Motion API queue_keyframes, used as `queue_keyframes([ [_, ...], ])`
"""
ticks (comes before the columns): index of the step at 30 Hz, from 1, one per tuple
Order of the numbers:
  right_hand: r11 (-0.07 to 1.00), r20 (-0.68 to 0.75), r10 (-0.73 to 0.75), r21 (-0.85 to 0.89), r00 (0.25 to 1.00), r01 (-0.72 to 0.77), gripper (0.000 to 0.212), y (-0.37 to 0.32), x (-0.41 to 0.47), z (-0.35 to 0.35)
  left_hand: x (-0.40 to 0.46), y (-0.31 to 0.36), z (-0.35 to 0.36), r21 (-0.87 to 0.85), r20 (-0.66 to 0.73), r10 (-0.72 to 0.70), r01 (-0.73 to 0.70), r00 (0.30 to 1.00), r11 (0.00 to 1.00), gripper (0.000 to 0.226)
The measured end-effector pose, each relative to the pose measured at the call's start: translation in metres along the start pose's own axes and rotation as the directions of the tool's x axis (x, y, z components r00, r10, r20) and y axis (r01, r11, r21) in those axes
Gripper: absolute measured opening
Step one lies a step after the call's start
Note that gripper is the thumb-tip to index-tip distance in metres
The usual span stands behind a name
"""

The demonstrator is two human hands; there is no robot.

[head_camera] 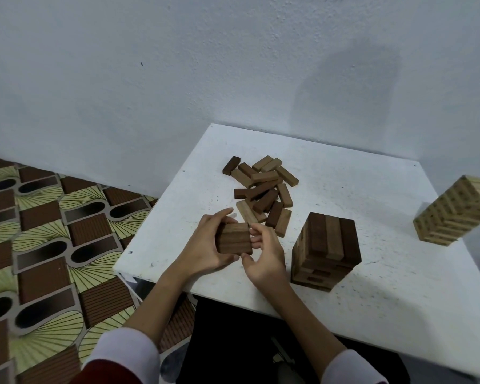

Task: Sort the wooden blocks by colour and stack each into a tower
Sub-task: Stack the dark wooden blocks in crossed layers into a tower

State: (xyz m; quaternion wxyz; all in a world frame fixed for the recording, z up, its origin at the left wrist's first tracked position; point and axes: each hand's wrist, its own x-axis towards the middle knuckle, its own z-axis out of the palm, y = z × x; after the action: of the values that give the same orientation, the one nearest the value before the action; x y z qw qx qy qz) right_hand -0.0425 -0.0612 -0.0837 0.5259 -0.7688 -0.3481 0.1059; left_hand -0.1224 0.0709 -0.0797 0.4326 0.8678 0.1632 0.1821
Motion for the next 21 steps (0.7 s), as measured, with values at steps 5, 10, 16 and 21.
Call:
queue_keyframes([
  [5, 1.0, -0.005, 0.009, 0.007, 1.0, -0.009, 0.057, -0.001, 0.0, 0.0, -0.001, -0.001, 0.0, 0.006, 0.014, -0.019, 0.019, 1.0, 1.0, 0.092],
  [10, 1.0, 0.0, 0.002, -0.003, 1.0, -0.002, 0.057, -0.001, 0.0, 0.0, -0.001, -0.001, 0.001, 0.004, 0.018, -0.041, 0.041, 0.999, 0.999, 0.094],
  [16, 0.998, 0.07, 0.031, -0.06, 0.997, -0.027, 0.052, -0.006, 0.0, 0.001, 0.003, 0.0, -0.004, -0.015, 0.017, -0.104, 0.105, 0.994, 0.994, 0.095],
  [21, 0.996, 0.09, -0.003, -0.091, 0.996, 0.011, 0.046, -0.028, 0.0, 0.0, 0.009, 0.015, -0.022, -0.069, -0.004, -0.162, 0.162, 0.987, 0.984, 0.098],
])
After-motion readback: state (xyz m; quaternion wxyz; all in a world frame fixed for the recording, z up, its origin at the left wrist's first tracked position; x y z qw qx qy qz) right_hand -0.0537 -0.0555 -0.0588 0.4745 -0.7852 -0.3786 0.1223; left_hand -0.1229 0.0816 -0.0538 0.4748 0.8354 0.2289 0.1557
